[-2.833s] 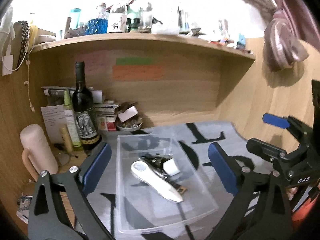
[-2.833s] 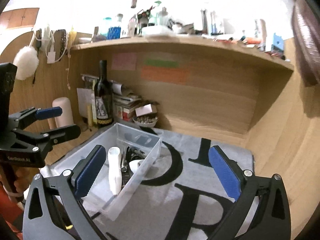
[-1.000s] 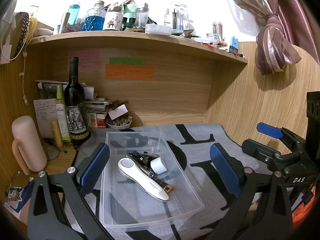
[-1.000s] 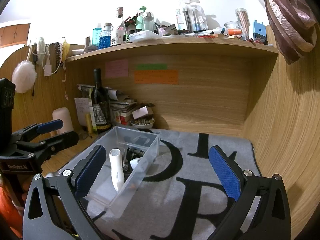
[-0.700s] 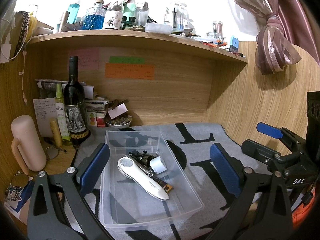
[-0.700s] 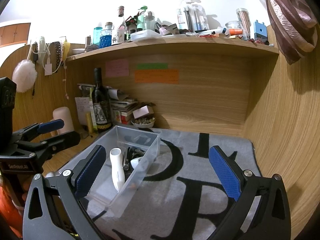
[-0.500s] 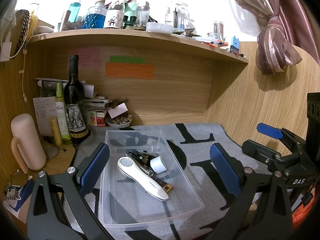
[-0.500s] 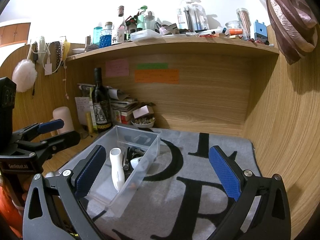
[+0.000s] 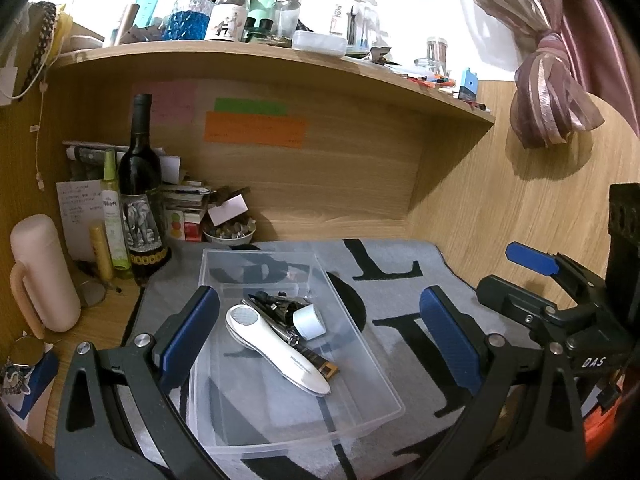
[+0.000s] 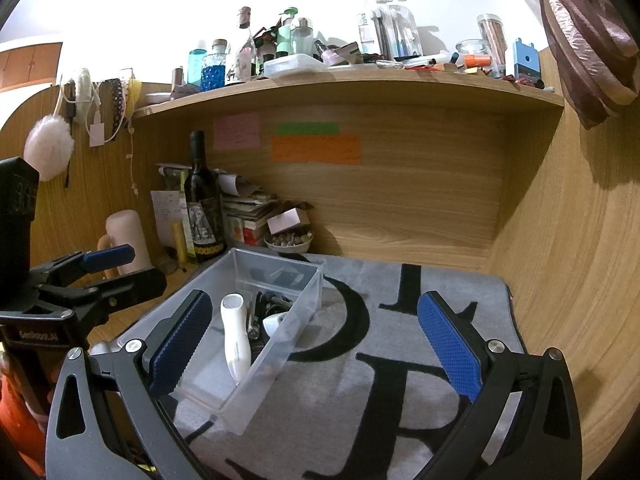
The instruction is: Organize rigid objects
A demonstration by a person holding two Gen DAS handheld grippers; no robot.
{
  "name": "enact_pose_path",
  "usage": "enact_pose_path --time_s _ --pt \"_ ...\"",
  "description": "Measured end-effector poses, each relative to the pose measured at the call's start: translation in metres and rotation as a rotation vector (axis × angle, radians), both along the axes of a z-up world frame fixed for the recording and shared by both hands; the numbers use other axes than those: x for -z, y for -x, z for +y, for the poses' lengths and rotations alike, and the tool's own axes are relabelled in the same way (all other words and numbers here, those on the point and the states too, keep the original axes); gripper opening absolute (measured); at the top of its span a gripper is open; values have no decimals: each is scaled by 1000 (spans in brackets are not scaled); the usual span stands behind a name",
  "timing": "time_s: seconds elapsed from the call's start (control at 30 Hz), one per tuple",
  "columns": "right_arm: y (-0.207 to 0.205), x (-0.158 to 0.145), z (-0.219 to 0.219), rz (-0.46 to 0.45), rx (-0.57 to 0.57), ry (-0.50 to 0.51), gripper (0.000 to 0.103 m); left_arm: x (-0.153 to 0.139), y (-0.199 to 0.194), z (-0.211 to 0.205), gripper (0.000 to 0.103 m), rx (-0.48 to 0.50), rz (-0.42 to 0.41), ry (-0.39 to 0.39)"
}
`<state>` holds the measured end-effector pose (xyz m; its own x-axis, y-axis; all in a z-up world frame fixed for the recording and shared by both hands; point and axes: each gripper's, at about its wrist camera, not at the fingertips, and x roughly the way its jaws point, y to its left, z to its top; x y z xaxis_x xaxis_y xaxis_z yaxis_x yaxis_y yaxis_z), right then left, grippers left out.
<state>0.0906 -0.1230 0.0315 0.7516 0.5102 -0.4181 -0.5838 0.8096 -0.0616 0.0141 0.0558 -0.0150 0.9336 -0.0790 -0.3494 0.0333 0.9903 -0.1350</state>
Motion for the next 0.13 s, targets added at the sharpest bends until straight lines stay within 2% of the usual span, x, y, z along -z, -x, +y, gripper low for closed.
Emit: enact_pose_path --time_s 0.13 --pt "-2 1 3 8 1 3 103 -1 1 1 102 -5 -7 -3"
